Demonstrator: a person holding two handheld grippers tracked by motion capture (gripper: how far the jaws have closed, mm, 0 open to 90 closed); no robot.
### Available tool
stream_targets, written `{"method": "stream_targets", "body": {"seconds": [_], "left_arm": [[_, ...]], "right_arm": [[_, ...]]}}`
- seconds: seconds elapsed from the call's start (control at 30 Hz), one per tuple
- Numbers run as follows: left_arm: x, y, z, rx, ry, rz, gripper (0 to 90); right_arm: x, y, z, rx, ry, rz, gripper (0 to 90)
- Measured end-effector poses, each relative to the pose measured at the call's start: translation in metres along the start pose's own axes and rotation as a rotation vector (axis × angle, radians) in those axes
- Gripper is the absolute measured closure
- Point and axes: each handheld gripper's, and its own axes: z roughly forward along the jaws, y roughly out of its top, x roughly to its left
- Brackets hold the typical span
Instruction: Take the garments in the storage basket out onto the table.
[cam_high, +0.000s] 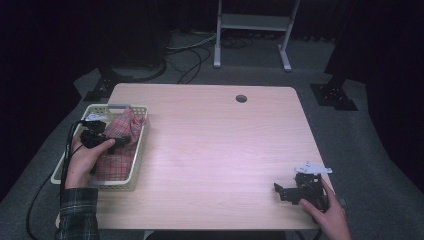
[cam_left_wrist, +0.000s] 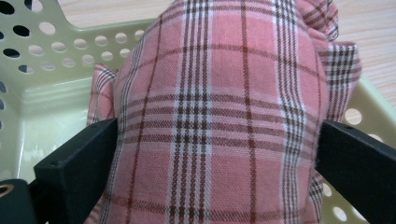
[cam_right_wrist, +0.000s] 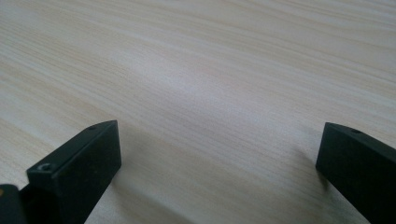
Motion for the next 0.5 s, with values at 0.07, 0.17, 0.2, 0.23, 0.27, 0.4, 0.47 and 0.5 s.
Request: {"method": "stream_targets", "body": {"seconds": [0.07,0.17,0.2,0.23,0.27,0.4,0.47,0.5], "left_arm": [[0.0002,-0.0002,0.0012,0.005,0.000,-0.001,1.8],[0.0000,-0.0006,0.0031,0.021,0.002,0.001,1.7],[-0.0002,-0.0006,0.0034,0.028,0.005,0.003,1.7],[-0.0003,-0.0007,0.0039,0.031,0.006,0.003,1.8],[-0.0002,-0.0006,0.0043,0.034,0.008,0.005,1.7],[-0.0002,-0.0011,0.0059,0.049,0.011,0.007,1.7],[-0.0002,-0.0012,0.0066,0.058,0.013,0.007,1.7],[-0.0003,-0.0012,0.0068,0.062,0.014,0.008,1.8]], "right_arm": [[0.0000,0.0000,0.0000,0.000,0.000,0.000,0.0],[0.0000,0.0000,0.0000,0.000,0.000,-0.001,0.0],[0.0000,0.0000,0.0000,0.000,0.000,-0.001,0.0],[0.0000,0.0000,0.0000,0.000,0.000,0.000,0.0],[0.0000,0.0000,0.0000,0.000,0.000,-0.001,0.0],[-0.0001,0.0000,0.0000,0.000,0.000,-0.001,0.0],[-0.0001,0.0000,0.0000,0.000,0.000,-0.001,0.0],[0.0000,0.0000,0.0000,0.000,0.000,0.000,0.0]]}}
